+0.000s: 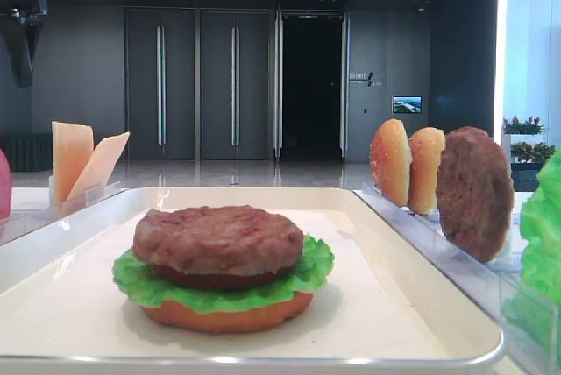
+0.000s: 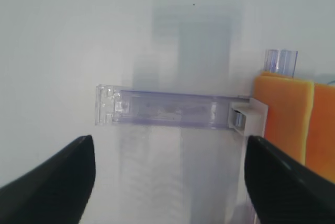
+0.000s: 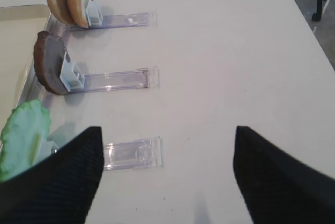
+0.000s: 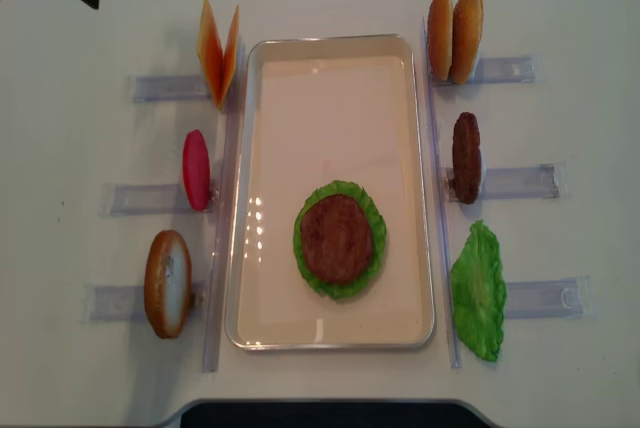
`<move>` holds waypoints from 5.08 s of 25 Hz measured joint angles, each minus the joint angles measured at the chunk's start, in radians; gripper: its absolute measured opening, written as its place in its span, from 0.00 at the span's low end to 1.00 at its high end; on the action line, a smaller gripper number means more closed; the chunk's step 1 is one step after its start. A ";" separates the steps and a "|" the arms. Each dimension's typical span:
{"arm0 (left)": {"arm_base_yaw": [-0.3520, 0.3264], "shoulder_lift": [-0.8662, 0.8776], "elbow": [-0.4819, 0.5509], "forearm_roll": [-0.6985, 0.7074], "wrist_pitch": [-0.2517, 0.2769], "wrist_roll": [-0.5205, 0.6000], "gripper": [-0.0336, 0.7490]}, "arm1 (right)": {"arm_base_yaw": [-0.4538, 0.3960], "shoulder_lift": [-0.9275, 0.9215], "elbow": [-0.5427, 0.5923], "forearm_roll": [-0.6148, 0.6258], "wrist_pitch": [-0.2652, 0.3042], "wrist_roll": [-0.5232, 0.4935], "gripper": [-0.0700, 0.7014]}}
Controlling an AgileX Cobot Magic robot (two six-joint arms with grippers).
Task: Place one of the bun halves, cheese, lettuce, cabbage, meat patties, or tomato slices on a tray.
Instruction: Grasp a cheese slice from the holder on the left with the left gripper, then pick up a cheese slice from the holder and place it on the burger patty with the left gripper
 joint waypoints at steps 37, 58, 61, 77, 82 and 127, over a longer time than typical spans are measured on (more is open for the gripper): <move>-0.289 0.008 -0.007 0.102 0.000 -0.215 0.93 | 0.000 0.000 0.000 0.000 0.000 0.000 0.77; -0.385 0.034 -0.007 0.156 0.000 -0.268 0.93 | 0.000 0.000 0.000 0.000 0.000 0.000 0.77; -0.385 0.062 -0.007 0.160 0.000 -0.268 0.93 | 0.000 0.000 0.000 0.000 0.000 0.000 0.77; -0.385 0.155 -0.007 0.201 -0.004 -0.268 0.93 | 0.000 0.000 0.000 0.000 0.000 0.000 0.77; -0.385 0.169 -0.007 0.202 -0.013 -0.267 0.91 | 0.000 0.000 0.000 0.000 0.000 0.000 0.77; -0.438 -0.402 0.626 -0.298 -0.223 0.013 0.08 | 0.000 0.000 0.000 0.000 0.000 0.000 0.77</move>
